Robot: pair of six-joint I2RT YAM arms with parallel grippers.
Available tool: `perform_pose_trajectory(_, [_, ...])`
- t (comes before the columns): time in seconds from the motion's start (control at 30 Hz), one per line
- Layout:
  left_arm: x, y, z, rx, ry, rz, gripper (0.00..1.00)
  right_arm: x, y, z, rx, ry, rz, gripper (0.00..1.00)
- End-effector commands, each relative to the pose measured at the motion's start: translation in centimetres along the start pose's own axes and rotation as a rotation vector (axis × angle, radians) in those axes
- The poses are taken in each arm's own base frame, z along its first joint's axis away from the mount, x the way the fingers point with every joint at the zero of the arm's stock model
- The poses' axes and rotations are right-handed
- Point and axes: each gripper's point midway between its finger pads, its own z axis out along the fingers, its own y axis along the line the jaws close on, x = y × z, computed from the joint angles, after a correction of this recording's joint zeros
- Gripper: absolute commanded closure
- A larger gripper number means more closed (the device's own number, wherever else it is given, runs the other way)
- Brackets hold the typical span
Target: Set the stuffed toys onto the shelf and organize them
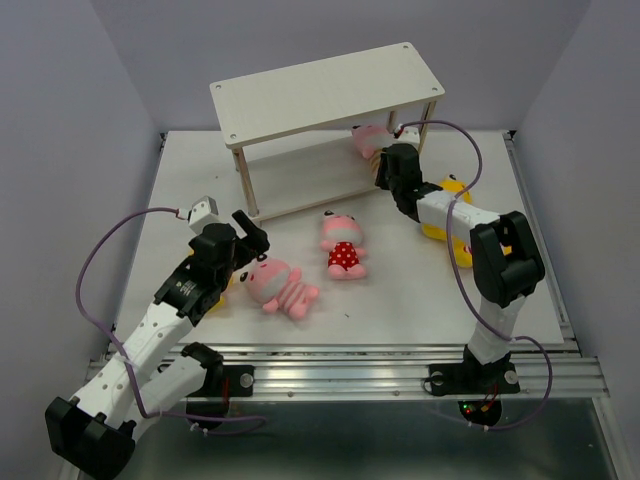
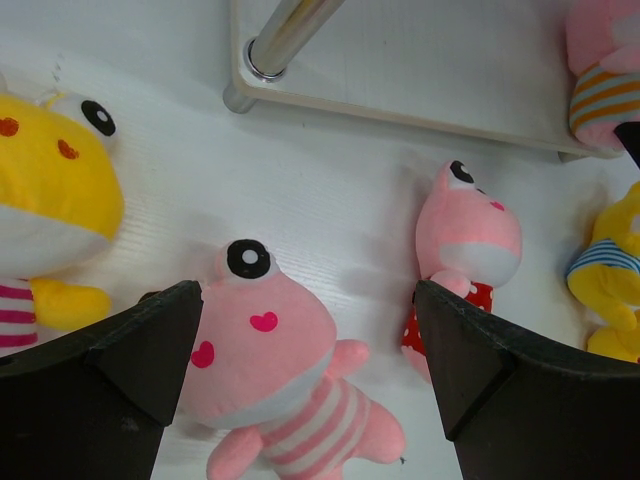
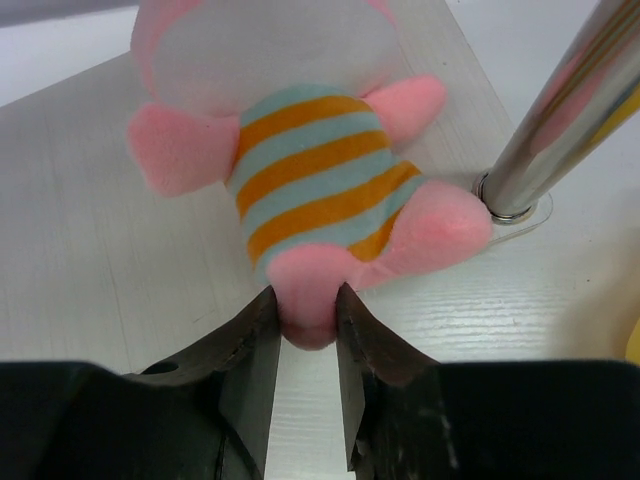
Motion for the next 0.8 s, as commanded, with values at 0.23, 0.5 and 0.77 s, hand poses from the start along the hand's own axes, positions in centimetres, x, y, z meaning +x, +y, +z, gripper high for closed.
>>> perform_pose_trajectory(0.23, [-0.7, 0.0, -0.1, 0.002, -0.035, -0.013, 0.01, -4.1, 1.3, 0.4, -0.034, -0.100, 0.044, 0.50])
perform_pose_trajectory(0.5, [-0.5, -0.2, 0.0, 0.014, -0.025, -0.013, 0.01, -5.2, 2.3, 0.0, -0.077, -0.103, 0.054, 0.41])
perform_pose_trajectory(0.77, [-0.5, -0.4, -0.3, 0.024, -0.021, -0.021, 0.01, -4.7, 2.1, -2.1, -0.111, -0.075, 0.046, 0.19])
